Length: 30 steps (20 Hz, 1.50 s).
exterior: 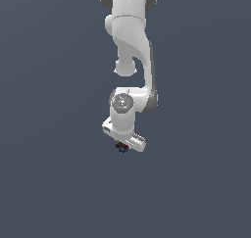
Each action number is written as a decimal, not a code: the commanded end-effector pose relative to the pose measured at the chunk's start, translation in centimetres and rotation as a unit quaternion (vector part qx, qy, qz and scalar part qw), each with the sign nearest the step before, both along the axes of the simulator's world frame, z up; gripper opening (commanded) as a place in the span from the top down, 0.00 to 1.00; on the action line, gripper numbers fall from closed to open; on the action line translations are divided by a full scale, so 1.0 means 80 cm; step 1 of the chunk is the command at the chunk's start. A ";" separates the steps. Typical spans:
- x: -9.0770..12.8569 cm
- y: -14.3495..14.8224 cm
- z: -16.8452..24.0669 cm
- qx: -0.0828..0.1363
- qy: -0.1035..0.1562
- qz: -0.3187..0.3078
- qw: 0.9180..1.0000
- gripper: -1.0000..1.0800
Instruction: Pick up the object and move it to a goal position.
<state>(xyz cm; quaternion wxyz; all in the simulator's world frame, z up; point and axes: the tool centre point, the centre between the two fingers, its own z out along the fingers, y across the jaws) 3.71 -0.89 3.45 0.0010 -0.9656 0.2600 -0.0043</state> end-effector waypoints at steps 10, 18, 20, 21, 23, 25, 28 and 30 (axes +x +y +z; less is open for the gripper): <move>0.001 -0.003 0.007 0.000 -0.002 0.000 1.000 1.00; 0.012 -0.027 0.067 0.000 -0.015 0.000 1.000 1.00; 0.016 -0.038 0.093 0.000 -0.021 -0.001 1.000 1.00; 0.018 -0.044 0.107 0.000 -0.024 -0.001 1.000 1.00; 0.023 -0.056 0.139 0.000 -0.031 -0.001 1.000 1.00; 0.027 -0.070 0.174 -0.001 -0.039 -0.001 0.999 1.00; 0.033 -0.091 0.227 -0.001 -0.051 -0.001 0.999 1.00; 0.037 -0.105 0.262 -0.001 -0.059 -0.001 0.998 1.00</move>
